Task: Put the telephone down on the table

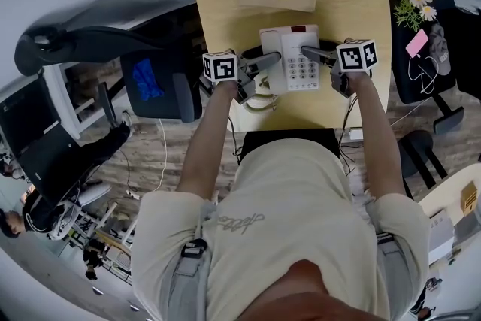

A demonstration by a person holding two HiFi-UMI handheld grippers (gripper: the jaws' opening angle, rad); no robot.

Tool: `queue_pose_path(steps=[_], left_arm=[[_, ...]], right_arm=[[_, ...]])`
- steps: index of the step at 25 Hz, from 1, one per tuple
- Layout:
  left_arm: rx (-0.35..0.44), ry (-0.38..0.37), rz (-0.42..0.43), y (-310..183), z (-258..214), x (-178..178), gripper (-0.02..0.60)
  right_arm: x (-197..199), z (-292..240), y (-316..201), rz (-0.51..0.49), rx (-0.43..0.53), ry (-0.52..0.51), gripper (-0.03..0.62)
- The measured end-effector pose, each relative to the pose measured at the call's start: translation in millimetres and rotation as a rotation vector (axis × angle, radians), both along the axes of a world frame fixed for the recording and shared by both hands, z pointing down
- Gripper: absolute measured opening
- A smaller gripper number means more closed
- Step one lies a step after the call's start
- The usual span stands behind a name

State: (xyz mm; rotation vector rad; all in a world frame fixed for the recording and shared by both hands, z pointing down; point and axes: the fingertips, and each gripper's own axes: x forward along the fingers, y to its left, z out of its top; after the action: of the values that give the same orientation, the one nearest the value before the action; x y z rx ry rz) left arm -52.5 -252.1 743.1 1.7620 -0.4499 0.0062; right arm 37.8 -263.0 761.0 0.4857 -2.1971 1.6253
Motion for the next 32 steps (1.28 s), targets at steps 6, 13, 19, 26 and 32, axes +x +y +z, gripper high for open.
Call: queue_pose_path(steps=[6,13,19,26,32], left_arm=[[-0.005,0.002,-0.012,0.1,5.1,-2.6,0.388],[-0.01,0.023,-0.007,-0.9,-3.4,2.4,0.388],[0.016,0.013,-0.091,-3.0,-10.4,-6.3,0.388],[0.052,-0.026,-0.134,7.2,-22.4,-26.4,0.388],[0.085,-0.034,-0.158,29.6,-36.8,-35.1,0.388]], right_arm=[[0.3,0.1,-2.0,0.012,0.002,0.001,0.242],[1.6,-4.7,-4.2,0.028,0.039,0.043,0.242],[7.4,-5.5,-5.2,0.049,0.079,0.127,0.242],[24.2,-18.2,-0.6,0.094,0.112,0.155,0.242],[39.9,-36.2,13.7,0.159,0.147,0.139,0.241]])
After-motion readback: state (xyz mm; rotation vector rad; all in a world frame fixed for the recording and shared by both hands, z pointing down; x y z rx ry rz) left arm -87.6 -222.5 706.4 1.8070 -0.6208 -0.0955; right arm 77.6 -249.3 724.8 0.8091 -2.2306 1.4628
